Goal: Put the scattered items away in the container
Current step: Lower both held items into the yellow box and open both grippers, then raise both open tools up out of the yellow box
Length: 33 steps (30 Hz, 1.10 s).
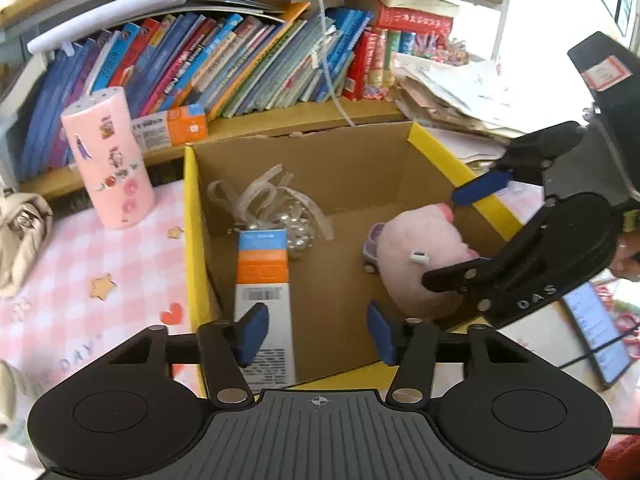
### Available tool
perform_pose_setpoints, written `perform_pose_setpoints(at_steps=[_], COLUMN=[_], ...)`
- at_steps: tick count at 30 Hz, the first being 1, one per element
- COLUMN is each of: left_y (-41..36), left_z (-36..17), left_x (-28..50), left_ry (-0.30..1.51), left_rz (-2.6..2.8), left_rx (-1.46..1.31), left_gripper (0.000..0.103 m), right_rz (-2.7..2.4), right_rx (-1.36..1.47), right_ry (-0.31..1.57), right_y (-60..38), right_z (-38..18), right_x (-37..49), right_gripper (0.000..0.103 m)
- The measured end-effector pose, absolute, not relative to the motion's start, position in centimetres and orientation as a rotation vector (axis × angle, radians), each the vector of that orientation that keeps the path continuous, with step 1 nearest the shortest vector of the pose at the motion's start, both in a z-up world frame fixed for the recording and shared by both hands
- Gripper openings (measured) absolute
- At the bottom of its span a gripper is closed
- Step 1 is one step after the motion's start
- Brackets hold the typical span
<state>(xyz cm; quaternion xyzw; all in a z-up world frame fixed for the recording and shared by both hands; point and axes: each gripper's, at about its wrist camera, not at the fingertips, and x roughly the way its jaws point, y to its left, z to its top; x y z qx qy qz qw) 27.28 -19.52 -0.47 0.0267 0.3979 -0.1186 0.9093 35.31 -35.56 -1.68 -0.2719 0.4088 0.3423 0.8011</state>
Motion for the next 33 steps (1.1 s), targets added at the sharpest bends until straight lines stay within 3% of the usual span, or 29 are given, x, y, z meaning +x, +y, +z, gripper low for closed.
perform_pose_setpoints(at_steps=[2,8,12,14,16,20,33], left_y=[-19.7,-20.0,-20.1,-19.9,-19.8,-19.7,-19.6], left_z=[-0.6,-0.8,-0.1,0.7,1.4,2.4,3.9], left_x=[26.8,26.2,25.9,25.6,25.1,24.0,19.6], left_ry=[0.828,0.841,0.813,0.777,0.736,0.689,0.617], left_rz=[-0.252,-0.254,-0.227,-0.209,-0.188,-0.154,-0.159], left_rx=[0.034,-0.011,0.027,0.036,0.045,0.064,0.079], left_gripper=[0.04,0.04,0.047,0.061,0.07,0.081,0.094], right_rz=[0.746,0.745,0.734,0.74,0.746,0.73,0.578], right_rx=[-0.595,-0.592,-0.548,-0.514,-0.486,-0.434,-0.334], right_ry=[0.88,0.881,0.862,0.849,0.834,0.806,0.726], right_y=[-35.8,-36.1,-36.0,-36.2,-36.4,-37.0,-39.4], right_z=[-1.7,-1.6,-1.3,-0.9,-0.4,0.6,3.0], right_x=[35.3,35.0,34.4,34.0,33.8,33.4,28.6], right_gripper=[0.084,0.089,0.092,0.093,0.094,0.094,0.094])
